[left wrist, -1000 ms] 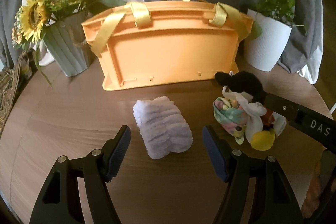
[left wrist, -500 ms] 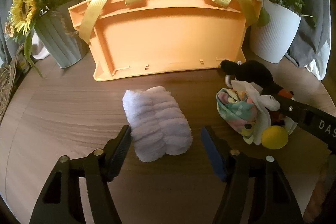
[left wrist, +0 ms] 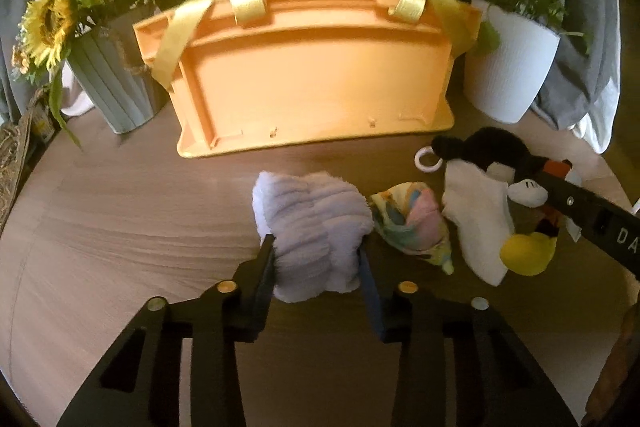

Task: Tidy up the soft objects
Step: 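Grasp the Mickey plush with the right tool while the left tool grasps the lavender towel, then carry the Mickey plush and lavender towel in both tools over the crate, then open both tools to drop the plush and towel into the crate, then withdraw both open tools toward the floral scarf and white napkin, then grasp the floral scarf with the left tool while the right tool grasps the white napkin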

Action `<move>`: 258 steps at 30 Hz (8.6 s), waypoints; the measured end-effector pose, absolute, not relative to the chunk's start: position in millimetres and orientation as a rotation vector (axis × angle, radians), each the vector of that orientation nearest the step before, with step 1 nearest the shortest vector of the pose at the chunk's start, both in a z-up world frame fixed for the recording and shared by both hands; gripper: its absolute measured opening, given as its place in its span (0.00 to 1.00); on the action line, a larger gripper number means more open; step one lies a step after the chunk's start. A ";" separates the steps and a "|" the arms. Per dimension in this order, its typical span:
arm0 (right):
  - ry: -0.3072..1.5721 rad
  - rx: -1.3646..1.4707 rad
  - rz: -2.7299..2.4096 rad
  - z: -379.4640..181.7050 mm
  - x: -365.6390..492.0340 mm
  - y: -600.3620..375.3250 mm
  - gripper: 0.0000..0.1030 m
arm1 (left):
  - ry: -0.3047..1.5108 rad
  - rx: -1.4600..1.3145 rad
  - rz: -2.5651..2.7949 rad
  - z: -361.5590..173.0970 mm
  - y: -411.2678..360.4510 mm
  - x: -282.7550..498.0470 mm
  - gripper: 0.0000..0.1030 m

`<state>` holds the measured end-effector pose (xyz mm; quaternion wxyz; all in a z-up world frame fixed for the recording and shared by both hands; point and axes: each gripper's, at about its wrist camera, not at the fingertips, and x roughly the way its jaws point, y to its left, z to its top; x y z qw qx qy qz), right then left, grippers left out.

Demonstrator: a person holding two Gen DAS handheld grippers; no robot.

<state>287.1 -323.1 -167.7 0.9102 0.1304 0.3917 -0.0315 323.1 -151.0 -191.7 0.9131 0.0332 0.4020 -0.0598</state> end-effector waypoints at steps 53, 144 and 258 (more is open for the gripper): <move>0.453 0.221 -0.070 -14.6 221.0 -260.1 0.40 | 0.454 -0.030 -0.230 -21.6 -96.5 273.1 0.32; 0.595 0.198 -0.032 -48.0 433.2 -262.9 0.61 | 0.542 0.030 -0.227 -48.2 -96.4 451.8 0.69; 0.966 0.148 -0.015 -188.7 309.0 -297.4 0.08 | 0.849 0.169 -0.480 -191.0 -179.6 353.0 0.37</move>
